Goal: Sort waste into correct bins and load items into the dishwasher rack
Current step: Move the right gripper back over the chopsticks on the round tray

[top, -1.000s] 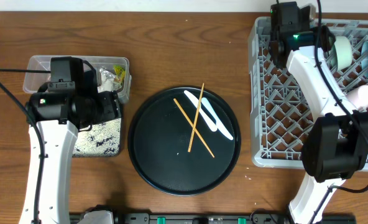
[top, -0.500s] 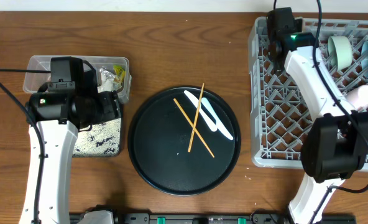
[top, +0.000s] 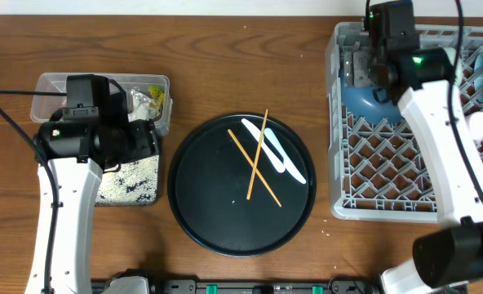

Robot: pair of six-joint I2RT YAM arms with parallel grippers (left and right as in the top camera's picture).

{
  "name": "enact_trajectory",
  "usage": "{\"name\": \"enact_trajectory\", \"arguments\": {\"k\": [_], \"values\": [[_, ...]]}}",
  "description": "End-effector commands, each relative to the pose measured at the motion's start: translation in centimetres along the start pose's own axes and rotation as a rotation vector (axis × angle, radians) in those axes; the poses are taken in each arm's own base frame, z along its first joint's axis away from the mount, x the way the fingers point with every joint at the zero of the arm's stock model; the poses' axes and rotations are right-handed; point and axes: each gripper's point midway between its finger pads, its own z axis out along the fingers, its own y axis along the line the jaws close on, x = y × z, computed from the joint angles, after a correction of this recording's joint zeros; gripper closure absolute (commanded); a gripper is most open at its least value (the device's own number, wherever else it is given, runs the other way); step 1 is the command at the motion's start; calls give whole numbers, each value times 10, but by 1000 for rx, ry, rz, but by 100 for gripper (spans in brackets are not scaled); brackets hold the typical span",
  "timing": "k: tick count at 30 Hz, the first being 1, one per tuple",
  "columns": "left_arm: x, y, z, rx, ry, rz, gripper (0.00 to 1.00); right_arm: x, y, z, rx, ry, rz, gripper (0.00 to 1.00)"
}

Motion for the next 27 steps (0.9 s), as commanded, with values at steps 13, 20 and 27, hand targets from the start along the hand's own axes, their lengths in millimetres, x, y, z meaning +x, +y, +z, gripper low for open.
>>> {"name": "enact_trajectory", "arguments": {"k": [13, 20, 27], "values": [[-3, 1, -5, -4, -19, -4, 27, 53, 140, -75, -845, 130, -248, 7], [-3, 1, -5, -4, -18, -4, 27, 74, 177, -76, -800, 193, -324, 9], [-3, 1, -5, -4, -19, -5, 27, 109, 215, -45, -588, 354, -238, 14]]}}
